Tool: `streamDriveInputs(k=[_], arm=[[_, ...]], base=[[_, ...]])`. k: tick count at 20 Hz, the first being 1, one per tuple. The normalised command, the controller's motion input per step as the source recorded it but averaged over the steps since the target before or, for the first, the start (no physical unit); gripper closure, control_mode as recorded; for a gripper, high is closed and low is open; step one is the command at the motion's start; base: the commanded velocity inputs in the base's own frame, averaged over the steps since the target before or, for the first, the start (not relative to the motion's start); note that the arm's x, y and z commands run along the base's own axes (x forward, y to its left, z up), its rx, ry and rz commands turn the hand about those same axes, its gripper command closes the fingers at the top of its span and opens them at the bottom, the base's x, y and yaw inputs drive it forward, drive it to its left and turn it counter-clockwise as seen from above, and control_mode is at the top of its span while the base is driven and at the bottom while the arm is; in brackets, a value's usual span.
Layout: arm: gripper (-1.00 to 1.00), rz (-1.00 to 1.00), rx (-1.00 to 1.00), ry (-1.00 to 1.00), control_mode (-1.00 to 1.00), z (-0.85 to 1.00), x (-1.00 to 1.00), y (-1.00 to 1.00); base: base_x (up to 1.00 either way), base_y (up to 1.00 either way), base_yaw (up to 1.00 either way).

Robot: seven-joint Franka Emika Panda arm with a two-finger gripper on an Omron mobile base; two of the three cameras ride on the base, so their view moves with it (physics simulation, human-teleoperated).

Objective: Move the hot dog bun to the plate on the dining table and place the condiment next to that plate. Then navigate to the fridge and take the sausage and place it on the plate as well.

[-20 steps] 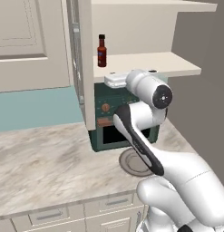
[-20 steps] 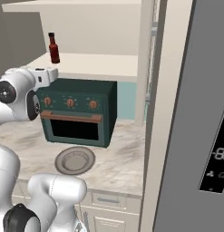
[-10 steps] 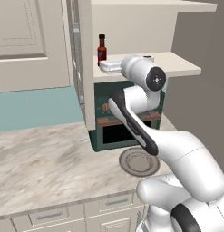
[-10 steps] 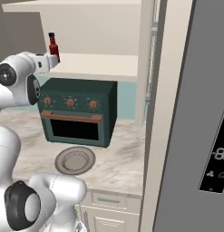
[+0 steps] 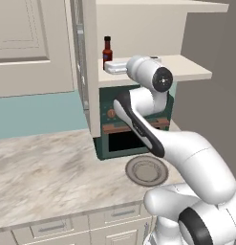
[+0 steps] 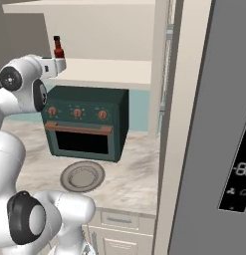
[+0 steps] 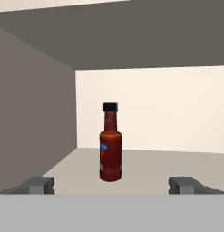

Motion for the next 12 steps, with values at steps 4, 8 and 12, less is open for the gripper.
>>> streamDriveInputs(k=[4, 8, 12], arm=[[-1.0, 0.0, 0.0, 0.0, -1.0, 0.0, 0.05, 0.0], [-1.0, 0.0, 0.0, 0.0, -1.0, 0.0, 0.14, 0.0], [-1.0, 0.0, 0.0, 0.0, -1.0, 0.0, 0.22, -0.01]], base=[[0.0, 0.0, 0.0], [0.0, 0.0, 0.0], [0.0, 0.0, 0.0]])
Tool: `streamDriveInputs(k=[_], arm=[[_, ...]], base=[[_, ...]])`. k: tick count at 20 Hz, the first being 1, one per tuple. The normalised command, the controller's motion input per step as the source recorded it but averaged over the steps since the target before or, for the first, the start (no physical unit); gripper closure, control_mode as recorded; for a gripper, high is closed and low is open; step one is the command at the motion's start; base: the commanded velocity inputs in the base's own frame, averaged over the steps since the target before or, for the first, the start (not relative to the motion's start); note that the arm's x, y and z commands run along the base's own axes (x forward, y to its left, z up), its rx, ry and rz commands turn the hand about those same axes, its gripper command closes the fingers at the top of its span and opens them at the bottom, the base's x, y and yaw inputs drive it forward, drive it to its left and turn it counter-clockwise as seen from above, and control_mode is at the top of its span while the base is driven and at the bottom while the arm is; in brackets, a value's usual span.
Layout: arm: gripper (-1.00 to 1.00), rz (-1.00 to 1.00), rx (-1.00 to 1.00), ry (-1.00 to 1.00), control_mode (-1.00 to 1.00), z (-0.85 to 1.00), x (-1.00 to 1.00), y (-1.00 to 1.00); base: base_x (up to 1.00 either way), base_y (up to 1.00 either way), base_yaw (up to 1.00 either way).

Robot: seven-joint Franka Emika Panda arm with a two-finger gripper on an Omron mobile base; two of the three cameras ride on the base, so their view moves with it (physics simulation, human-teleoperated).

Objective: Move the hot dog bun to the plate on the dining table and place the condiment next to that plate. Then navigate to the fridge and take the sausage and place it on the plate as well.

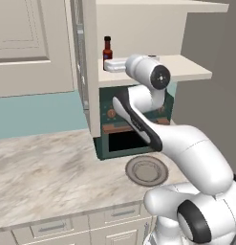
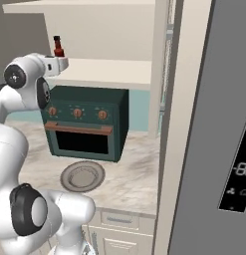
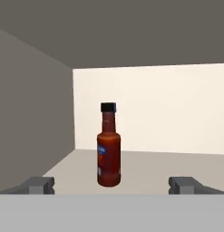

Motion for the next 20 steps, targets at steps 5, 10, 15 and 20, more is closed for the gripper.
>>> streamDriveInputs(k=[5, 10, 15, 20], arm=[[-1.0, 0.0, 0.0, 0.0, -1.0, 0.0, 0.27, -0.03], [-1.0, 0.0, 0.0, 0.0, -1.0, 0.0, 0.27, -0.01], [-1.0, 0.0, 0.0, 0.01, -1.0, 0.0, 0.1, 0.0], [-1.0, 0.0, 0.0, 0.07, -1.0, -0.01, 0.4, 0.0]], base=[[0.0, 0.0, 0.0], [0.0, 0.0, 0.0], [0.0, 0.0, 0.0], [0.0, 0.0, 0.0]])
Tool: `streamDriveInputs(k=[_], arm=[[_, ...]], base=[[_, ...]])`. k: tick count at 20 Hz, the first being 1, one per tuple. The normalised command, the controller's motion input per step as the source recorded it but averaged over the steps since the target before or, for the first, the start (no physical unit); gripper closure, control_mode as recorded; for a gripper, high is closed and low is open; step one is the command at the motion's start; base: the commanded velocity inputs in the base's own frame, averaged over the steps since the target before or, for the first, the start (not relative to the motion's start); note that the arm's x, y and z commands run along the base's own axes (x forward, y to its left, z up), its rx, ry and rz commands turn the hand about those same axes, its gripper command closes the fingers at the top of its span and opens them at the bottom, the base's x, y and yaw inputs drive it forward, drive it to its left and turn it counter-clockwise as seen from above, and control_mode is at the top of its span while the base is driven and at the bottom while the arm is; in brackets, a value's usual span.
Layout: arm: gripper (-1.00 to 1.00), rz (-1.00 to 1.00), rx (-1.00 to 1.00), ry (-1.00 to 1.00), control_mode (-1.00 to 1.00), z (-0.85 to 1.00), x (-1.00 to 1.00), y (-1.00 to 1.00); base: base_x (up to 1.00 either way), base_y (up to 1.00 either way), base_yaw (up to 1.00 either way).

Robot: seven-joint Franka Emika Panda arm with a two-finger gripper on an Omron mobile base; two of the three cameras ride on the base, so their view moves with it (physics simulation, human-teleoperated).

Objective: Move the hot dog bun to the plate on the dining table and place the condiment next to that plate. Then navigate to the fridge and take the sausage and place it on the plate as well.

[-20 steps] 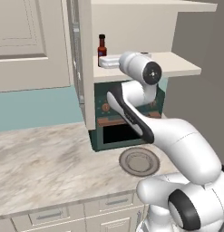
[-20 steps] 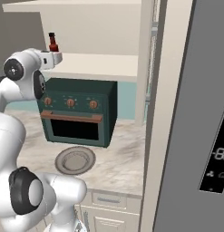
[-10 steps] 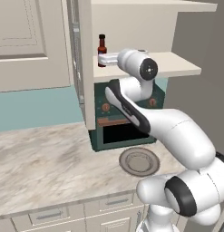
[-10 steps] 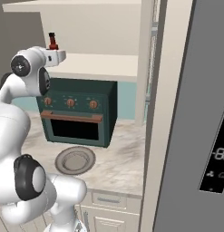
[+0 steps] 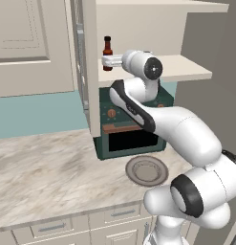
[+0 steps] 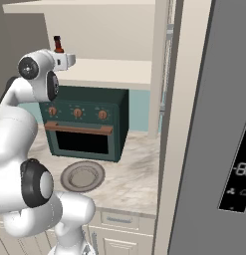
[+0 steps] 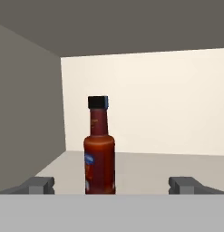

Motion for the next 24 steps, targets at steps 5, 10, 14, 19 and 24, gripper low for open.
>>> streamDriveInputs(k=[5, 10, 14, 19, 24], arm=[[-1.0, 0.0, 0.0, 0.03, -1.0, -0.01, 0.18, 0.0], [-1.0, 0.0, 0.0, 0.0, -1.0, 0.0, 0.0, 0.0], [-1.0, 0.0, 0.0, 0.0, -1.0, 0.0, 0.04, 0.0], [-1.0, 0.0, 0.0, 0.0, -1.0, 0.0, 0.12, 0.0], [-1.0, 0.0, 0.0, 0.0, -1.0, -0.01, 0.17, 0.12]], base=[[0.0, 0.0, 0.0], [0.0, 0.0, 0.0], [0.0, 0.0, 0.0], [0.0, 0.0, 0.0], [0.0, 0.0, 0.0]])
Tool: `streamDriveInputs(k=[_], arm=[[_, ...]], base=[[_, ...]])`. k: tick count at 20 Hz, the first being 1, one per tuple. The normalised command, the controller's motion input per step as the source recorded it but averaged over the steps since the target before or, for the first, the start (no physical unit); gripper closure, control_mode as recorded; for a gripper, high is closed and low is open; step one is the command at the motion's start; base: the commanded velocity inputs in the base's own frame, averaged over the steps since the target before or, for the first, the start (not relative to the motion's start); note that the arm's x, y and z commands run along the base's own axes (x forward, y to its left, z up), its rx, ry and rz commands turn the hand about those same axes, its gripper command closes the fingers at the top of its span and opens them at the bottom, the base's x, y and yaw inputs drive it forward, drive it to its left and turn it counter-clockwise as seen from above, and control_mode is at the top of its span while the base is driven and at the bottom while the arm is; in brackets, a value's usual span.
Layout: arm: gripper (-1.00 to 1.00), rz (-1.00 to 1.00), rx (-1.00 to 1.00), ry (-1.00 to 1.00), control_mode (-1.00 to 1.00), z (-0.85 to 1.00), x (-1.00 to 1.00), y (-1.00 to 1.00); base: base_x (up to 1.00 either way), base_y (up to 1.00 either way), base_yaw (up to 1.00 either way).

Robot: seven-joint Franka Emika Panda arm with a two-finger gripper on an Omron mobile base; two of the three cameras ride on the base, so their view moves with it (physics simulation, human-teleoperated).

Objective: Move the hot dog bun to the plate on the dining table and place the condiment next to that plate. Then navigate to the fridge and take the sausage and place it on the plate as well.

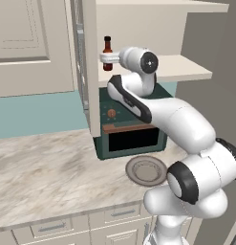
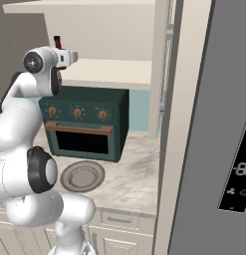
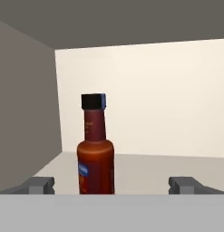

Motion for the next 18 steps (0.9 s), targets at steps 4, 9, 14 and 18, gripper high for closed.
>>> streamDriveInputs(k=[4, 9, 14, 18], arm=[[-1.0, 0.0, 0.0, 0.0, -1.0, -0.02, 0.2, 0.2], [-1.0, 0.0, 0.0, 0.0, -1.0, 0.0, 0.17, 0.05], [-1.0, 0.0, 0.0, 0.0, -1.0, 0.0, 0.08, 0.03], [-1.0, 0.0, 0.0, 0.0, -1.0, -0.04, 0.08, 0.12]], base=[[0.0, 0.0, 0.0], [0.0, 0.0, 0.0], [0.0, 0.0, 0.0], [0.0, 0.0, 0.0]])
